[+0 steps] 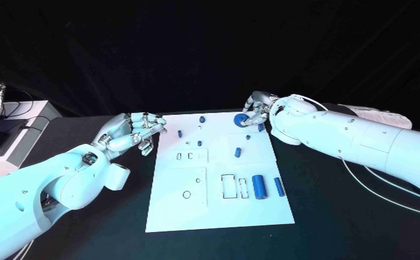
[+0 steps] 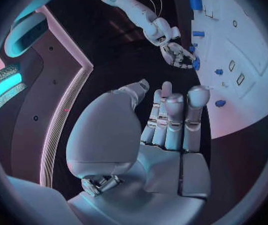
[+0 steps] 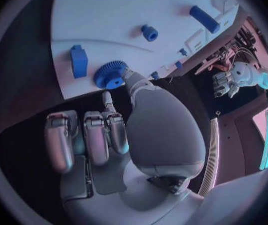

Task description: Assemble the parts on the task board

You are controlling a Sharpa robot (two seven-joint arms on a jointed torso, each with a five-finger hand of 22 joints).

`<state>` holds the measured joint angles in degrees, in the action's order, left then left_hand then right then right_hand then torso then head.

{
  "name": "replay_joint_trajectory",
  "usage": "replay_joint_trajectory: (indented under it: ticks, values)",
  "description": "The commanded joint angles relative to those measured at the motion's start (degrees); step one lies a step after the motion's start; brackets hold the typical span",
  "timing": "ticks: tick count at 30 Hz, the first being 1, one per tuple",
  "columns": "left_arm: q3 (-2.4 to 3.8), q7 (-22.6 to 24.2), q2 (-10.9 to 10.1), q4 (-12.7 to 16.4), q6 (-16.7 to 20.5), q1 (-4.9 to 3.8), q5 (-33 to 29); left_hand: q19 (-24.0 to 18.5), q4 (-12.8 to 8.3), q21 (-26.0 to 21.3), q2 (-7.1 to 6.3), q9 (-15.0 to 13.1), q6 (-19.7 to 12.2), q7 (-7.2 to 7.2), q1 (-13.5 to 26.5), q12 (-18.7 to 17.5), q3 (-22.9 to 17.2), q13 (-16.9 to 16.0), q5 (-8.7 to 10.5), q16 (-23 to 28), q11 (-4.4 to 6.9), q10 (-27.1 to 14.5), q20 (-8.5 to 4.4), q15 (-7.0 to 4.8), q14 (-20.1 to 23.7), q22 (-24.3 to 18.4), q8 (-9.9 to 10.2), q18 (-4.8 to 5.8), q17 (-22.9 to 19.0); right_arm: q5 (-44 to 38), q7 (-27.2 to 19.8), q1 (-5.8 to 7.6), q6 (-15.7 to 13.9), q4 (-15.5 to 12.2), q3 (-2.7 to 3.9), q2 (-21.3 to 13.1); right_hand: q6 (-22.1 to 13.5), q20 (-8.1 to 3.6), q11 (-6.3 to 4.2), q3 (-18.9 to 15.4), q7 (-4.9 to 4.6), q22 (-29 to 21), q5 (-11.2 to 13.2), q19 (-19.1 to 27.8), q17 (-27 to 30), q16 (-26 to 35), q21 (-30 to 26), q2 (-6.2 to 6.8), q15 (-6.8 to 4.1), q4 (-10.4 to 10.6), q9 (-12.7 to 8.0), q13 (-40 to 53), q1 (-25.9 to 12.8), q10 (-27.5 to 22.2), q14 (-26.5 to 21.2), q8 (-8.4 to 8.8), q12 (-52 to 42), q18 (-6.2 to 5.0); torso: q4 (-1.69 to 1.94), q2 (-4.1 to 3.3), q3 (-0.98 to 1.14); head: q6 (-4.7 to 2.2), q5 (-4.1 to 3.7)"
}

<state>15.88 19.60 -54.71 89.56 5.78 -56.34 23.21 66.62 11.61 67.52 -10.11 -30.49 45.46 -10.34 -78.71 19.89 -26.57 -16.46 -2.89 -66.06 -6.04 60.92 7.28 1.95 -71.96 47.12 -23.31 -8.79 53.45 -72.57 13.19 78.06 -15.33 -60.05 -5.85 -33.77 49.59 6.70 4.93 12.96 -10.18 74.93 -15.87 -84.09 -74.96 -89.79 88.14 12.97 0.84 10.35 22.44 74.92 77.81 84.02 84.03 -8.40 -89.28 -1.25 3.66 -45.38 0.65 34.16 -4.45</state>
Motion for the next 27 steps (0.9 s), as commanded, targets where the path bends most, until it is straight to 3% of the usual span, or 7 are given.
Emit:
replay_joint_trajectory:
  ticks: [1, 19, 27]
  values:
    - [0.05, 0.5, 0.1, 0.0, -0.9, 0.02, -0.4, -0.3, 0.1, 0.1, 0.34, 0.1, -0.4, 0.07, 0.3, -0.2, -0.4, 0.1, 0.02, 0.1, 0.03, -0.2, 0.02, -0.1, 0.3, 0.1, 0.2, 0.77, 0.1, 0.0, 0.4, -0.1, 2.1, 0.1, -0.03, 0.1, -0.2, 0.51, 0.58, -0.3, -0.07, 13.2, -0.1, -4.8, -15.0, -0.2, 0.4, -0.5, 0.48, 0.1, 0.0, 14.3, 0.0, 5.3, 6.0, -0.15, -0.2, 0.73, 0.0, 0.03, 0.05, 0.13, 0.13]
    - [0.05, 0.4, 0.2, -0.1, -1.0, 0.06, -0.4, -0.3, 0.1, 0.1, 0.34, 0.1, -0.4, 0.07, 0.3, -0.2, -0.4, 0.1, 0.02, 0.1, 0.03, -0.2, 0.02, -0.1, 0.3, 0.1, 0.2, 0.77, 0.1, 0.5, -0.3, -0.23, 1.2, 0.3, -0.06, 0.4, 0.5, 0.56, 0.5, -0.1, 0.04, 13.5, -0.1, -4.9, -15.0, -0.2, 0.5, -1.38, 0.46, 0.7, 0.2, 14.6, 0.5, 5.5, 6.0, -0.67, -0.4, 0.78, -0.02, -0.06, 0.04, 0.36, 0.19]
    - [0.05, 0.1, 0.3, -0.3, -1.0, 0.06, -0.4, -0.3, 0.0, 0.2, 0.42, 0.1, -0.4, 0.05, 0.3, -0.3, -0.6, 0.1, 0.02, 0.2, 0.03, -0.2, 0.03, -0.1, 0.2, 0.2, 0.3, 0.77, 0.0, 1.3, -0.7, -0.23, 0.4, 0.3, -0.07, 0.5, 2.0, 0.36, 0.14, 0.4, 0.46, 13.6, -1.4, -4.9, -15.0, -0.2, 0.6, -2.32, 0.16, 2.6, 0.4, 15.0, -0.4, 5.9, 6.0, -1.62, -0.7, 0.81, 0.01, -0.03, 0.03, 0.54, 0.25]
